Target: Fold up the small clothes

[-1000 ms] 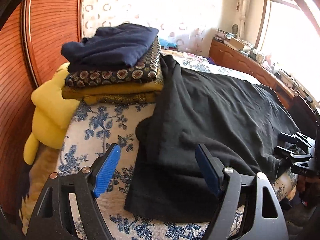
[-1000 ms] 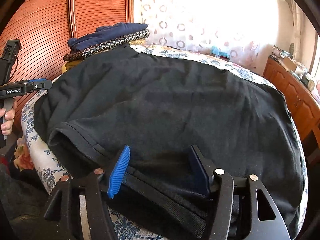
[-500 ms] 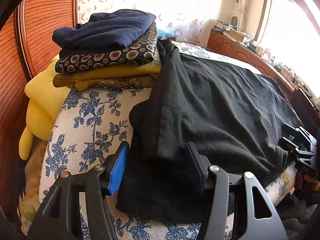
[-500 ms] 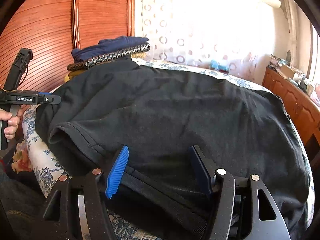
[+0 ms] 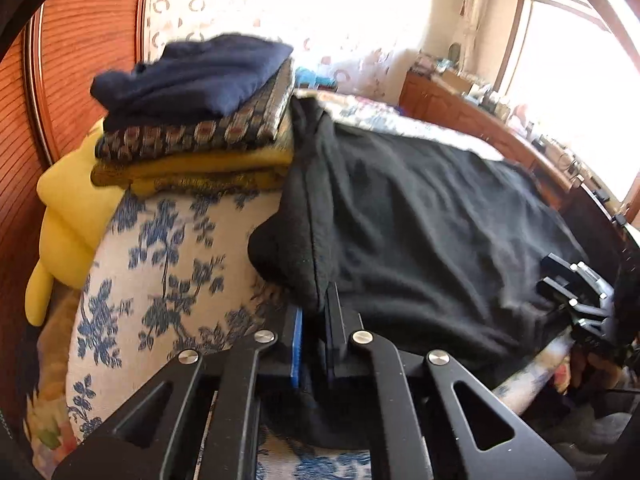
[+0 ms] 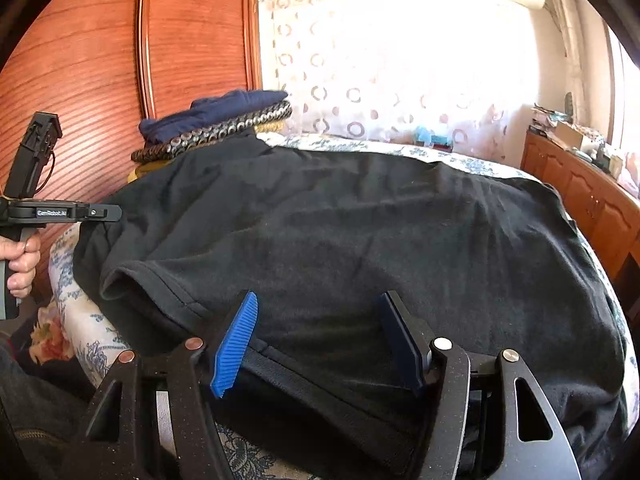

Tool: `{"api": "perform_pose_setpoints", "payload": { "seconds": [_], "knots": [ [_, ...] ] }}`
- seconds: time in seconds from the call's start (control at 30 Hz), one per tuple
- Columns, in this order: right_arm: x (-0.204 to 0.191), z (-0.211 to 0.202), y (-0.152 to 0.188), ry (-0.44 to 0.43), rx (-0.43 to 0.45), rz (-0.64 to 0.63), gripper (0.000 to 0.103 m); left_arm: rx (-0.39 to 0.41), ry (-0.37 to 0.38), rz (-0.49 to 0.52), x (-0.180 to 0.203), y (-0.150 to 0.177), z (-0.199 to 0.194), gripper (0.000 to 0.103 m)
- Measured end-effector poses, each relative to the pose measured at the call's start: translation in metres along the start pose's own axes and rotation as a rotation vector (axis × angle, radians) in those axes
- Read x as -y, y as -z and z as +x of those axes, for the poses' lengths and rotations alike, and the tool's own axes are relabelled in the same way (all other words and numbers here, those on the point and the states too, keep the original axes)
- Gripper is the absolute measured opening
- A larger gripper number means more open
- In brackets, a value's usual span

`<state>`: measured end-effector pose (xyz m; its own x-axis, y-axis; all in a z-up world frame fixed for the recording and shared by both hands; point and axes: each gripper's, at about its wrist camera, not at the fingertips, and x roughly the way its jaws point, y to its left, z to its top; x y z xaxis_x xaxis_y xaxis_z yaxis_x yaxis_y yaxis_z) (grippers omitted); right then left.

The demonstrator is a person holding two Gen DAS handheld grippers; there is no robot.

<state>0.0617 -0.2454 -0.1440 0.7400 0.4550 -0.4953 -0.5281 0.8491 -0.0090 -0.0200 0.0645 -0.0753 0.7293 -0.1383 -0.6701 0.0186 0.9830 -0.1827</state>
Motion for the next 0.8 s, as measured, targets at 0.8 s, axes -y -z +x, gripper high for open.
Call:
{"api": "perform_pose_setpoints", "payload": {
  "seconds": [0.8],
  "knots": [
    [0.051,-0.076,-0.011,0.157,-0.038,0.077,0.066,0.162,0.368,0.299,0.190,-0.130,-0.022,0.008]
  ]
}}
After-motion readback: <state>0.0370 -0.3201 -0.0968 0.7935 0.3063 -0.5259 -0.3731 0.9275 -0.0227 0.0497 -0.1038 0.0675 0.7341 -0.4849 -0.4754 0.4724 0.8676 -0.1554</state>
